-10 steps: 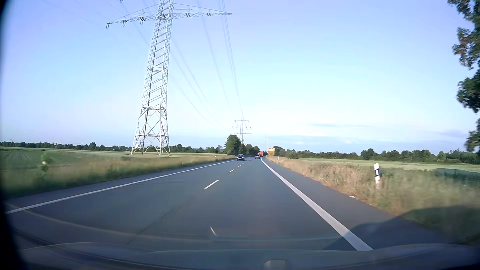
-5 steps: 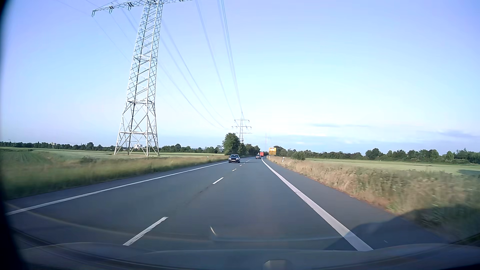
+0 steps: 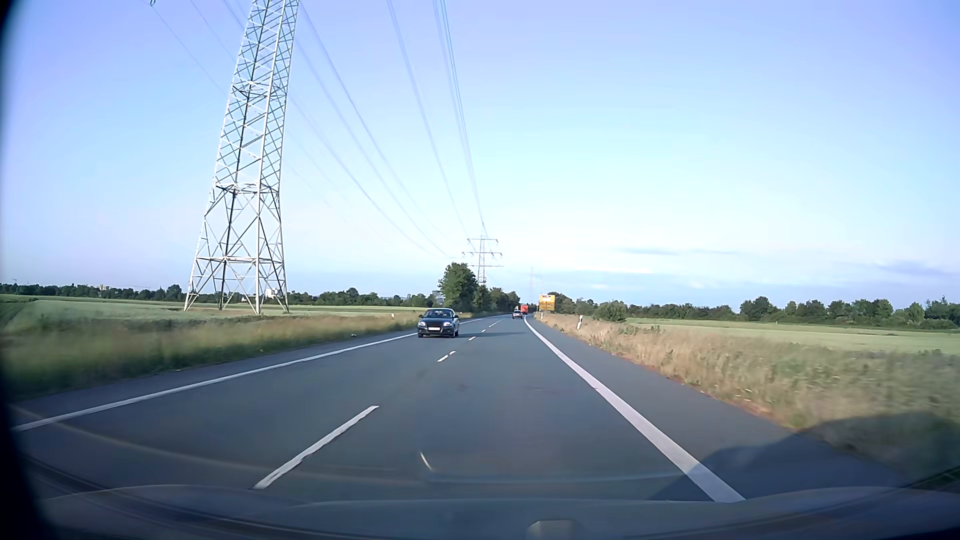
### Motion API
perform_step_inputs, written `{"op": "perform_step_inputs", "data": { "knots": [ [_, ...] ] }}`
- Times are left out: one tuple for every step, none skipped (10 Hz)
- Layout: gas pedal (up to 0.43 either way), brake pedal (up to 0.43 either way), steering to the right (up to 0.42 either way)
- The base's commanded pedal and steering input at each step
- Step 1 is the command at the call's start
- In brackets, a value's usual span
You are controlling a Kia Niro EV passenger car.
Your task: Follow the waypoints while adhering to traffic rules and regulations
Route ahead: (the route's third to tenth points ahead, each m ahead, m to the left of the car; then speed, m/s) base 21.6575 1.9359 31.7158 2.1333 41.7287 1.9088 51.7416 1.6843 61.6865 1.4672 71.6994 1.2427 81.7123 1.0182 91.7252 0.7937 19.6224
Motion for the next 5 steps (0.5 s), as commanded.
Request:
{"op": "perform_step_inputs", "data": {
  "knots": [
    [0.047, 0.024, 0.002],
    [0.047, 0.024, 0.001],
    [0.047, 0.024, 0.001],
    [0.047, 0.024, 0.001],
    [0.047, 0.024, 0.002]
  ]
}}
